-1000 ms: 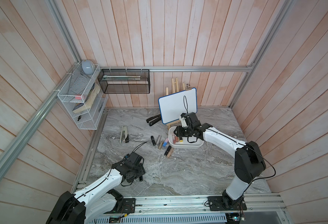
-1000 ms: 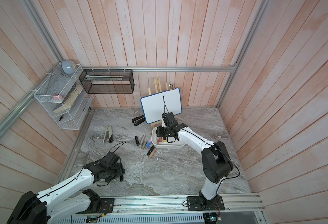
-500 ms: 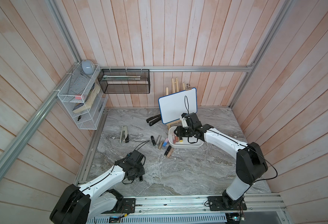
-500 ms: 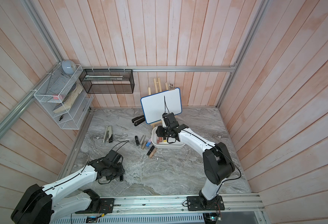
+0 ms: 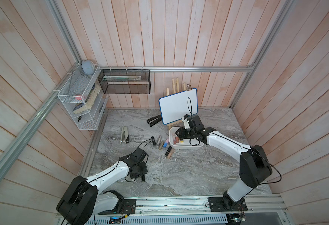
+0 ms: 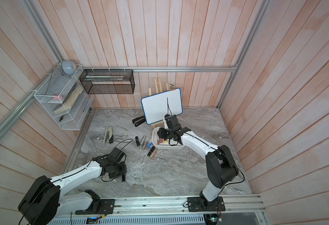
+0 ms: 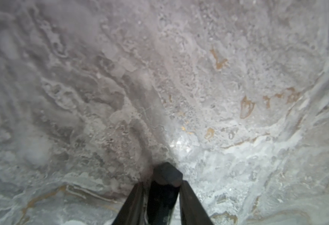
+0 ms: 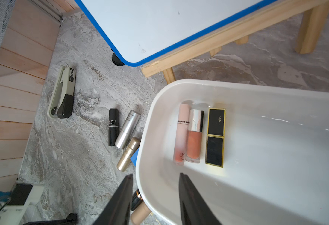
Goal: Put the lipstick into the storage box
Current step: Pick up the lipstick at the center of the board.
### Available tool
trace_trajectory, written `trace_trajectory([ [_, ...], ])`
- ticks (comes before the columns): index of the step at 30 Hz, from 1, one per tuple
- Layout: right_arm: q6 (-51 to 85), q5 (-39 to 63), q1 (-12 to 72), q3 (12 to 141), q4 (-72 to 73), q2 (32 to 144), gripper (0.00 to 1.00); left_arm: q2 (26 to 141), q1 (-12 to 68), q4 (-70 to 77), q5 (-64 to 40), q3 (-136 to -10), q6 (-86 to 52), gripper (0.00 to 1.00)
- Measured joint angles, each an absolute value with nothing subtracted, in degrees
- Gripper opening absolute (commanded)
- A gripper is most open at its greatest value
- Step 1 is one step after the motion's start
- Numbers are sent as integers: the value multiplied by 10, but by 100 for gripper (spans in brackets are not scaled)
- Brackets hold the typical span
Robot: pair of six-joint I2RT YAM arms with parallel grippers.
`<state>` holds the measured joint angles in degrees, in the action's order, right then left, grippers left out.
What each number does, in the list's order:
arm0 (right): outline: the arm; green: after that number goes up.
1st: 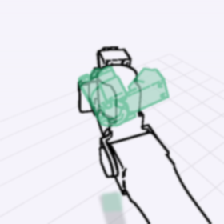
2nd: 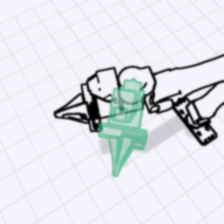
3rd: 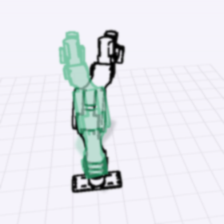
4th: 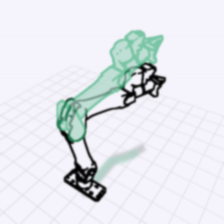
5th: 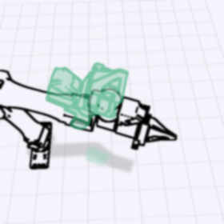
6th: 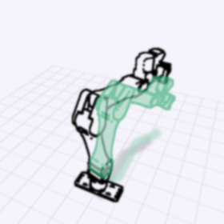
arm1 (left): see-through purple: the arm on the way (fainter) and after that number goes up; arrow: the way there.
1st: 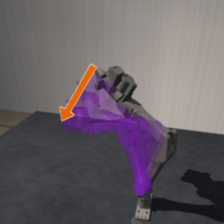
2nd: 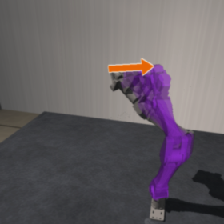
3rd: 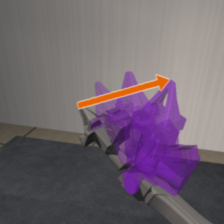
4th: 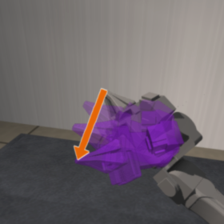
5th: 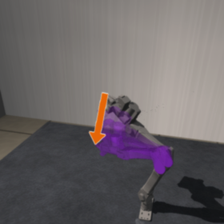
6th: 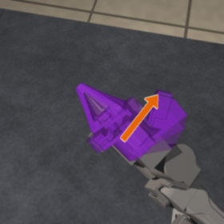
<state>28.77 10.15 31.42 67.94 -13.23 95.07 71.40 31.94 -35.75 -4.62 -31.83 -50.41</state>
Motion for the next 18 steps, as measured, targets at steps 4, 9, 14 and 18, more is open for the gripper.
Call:
trace_trajectory([
  [4, 289, 105, 305, 661, -119, 946, 43, 715, 319, -356, -51, -319, -502, 24],
  [9, 289, 109, 295, 647, -111, 940, 43, 717, 319, -352, -56, -319, -501, 20],
  [14, 289, 113, 290, 640, -105, 927, 43, 716, 319, -352, -56, -319, -501, 20],
  [18, 291, 122, 290, 636, -102, 916, 43, 703, 320, -352, -63, -314, -500, 20],
])
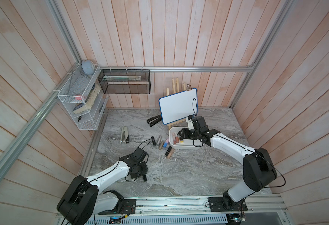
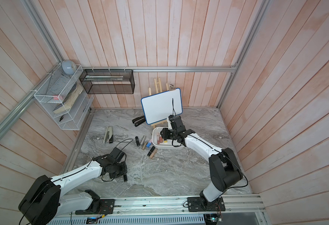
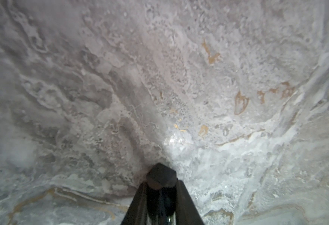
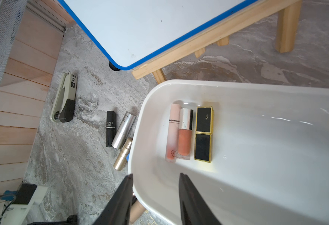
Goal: Put the lipstick into the storage box
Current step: Pick up the lipstick at the center of the board.
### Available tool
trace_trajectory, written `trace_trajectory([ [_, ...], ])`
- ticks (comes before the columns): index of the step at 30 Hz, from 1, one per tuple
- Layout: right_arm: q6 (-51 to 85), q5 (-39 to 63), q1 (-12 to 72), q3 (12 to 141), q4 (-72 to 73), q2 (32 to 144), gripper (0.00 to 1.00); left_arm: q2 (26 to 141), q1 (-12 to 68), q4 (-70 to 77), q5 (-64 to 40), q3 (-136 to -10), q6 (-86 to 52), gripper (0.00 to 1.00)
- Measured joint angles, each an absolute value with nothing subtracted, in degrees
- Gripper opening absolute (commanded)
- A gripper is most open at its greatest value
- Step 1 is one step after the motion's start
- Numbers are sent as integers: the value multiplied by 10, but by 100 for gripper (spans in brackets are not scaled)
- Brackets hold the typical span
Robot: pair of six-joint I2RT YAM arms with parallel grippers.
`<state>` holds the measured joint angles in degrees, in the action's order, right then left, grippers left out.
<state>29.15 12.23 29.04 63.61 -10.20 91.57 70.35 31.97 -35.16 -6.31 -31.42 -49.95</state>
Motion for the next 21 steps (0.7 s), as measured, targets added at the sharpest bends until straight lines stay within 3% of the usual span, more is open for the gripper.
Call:
trace_trajectory([
  [9, 298, 183, 294, 606, -73, 862, 45, 639, 321, -312, -110, -326, -481, 21],
  [21, 323, 382, 287, 487, 17, 770, 52, 708, 315, -173, -234, -436, -411, 22],
])
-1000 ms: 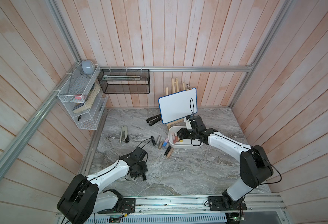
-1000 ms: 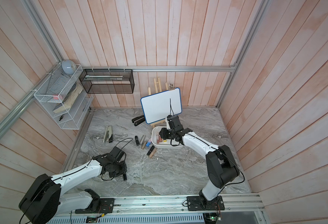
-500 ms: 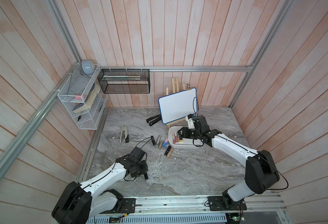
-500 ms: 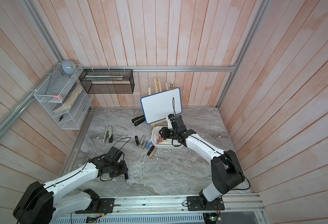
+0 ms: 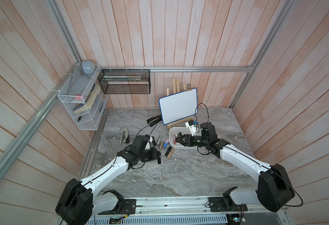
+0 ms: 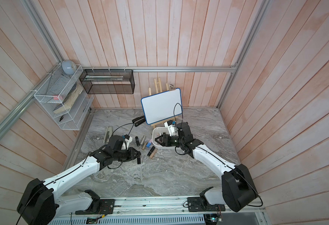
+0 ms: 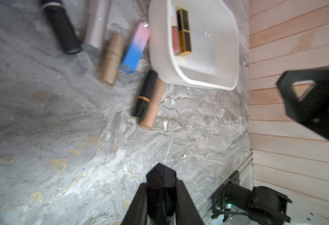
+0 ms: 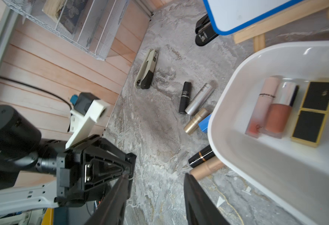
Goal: Put the lipstick into the storage box
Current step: Pick up the lipstick at the center of the board.
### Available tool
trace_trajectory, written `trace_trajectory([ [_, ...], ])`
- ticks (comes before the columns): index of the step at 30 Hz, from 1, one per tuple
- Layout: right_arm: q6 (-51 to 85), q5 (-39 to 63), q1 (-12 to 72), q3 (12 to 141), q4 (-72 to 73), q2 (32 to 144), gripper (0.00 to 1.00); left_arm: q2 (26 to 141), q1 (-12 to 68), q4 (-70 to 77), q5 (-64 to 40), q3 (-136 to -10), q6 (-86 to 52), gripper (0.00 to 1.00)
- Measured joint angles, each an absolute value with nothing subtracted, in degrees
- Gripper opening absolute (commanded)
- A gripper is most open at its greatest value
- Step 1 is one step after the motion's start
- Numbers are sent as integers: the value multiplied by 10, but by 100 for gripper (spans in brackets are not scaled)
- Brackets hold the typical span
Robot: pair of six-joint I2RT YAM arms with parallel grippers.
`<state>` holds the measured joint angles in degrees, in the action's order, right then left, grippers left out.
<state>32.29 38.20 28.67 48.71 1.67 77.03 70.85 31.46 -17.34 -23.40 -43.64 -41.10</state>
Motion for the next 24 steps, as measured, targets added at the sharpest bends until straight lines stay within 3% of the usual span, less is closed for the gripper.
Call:
trace_trajectory([
  [11, 354, 452, 317, 466, 30, 735, 56, 776, 286, -25, -374, -514, -417, 23],
  [24, 364, 444, 367, 492, 29, 766, 56, 782, 286, 34, -416, -509, -446, 23],
])
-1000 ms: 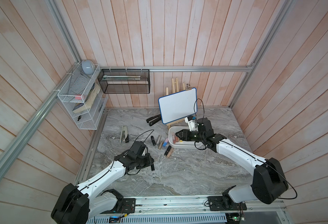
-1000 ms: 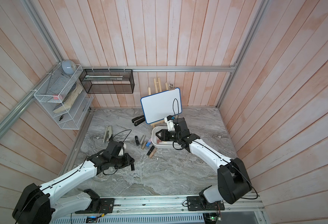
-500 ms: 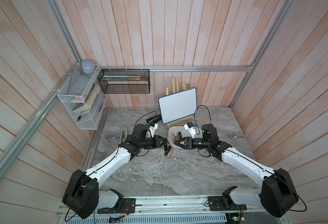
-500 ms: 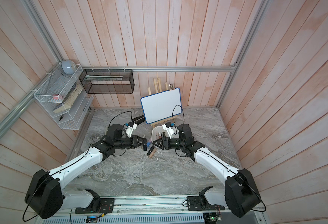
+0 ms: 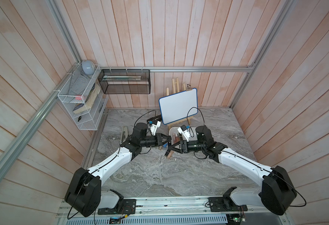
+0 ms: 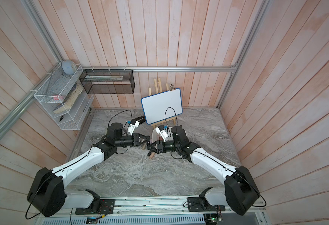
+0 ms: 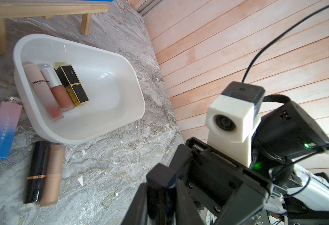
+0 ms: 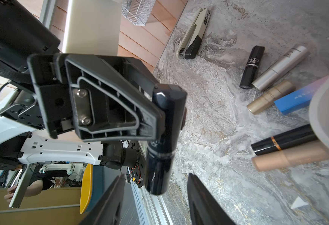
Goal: Put the lipstick into the storage box
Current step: Pick up the lipstick at the center of the board.
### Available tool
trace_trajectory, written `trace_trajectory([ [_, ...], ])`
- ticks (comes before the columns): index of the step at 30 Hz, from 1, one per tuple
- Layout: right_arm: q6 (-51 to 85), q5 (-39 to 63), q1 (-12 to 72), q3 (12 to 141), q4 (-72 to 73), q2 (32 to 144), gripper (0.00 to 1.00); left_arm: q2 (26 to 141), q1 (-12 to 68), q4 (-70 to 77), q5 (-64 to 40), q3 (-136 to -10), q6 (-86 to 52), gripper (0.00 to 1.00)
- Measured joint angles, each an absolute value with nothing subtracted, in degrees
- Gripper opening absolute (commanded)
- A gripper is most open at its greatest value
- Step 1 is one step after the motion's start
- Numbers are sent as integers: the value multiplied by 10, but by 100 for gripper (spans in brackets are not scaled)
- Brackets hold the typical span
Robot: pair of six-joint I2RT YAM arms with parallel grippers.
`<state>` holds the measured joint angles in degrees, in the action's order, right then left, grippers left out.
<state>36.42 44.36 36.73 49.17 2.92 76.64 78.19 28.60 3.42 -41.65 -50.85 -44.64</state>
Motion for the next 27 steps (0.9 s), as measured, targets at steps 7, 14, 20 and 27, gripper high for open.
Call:
trace_trajectory([
  [7, 371, 430, 383, 510, 33, 788, 50, 779, 286, 35, -418, -507, -447, 23],
  [14, 385, 412, 383, 512, 44, 789, 24, 773, 286, 38, -418, -502, -446, 26],
  [20, 392, 404, 383, 512, 51, 790, 21, 769, 285, 39, -420, -499, -448, 49],
  [27, 394, 387, 383, 512, 51, 789, 21, 755, 283, 38, -421, -494, -439, 100],
])
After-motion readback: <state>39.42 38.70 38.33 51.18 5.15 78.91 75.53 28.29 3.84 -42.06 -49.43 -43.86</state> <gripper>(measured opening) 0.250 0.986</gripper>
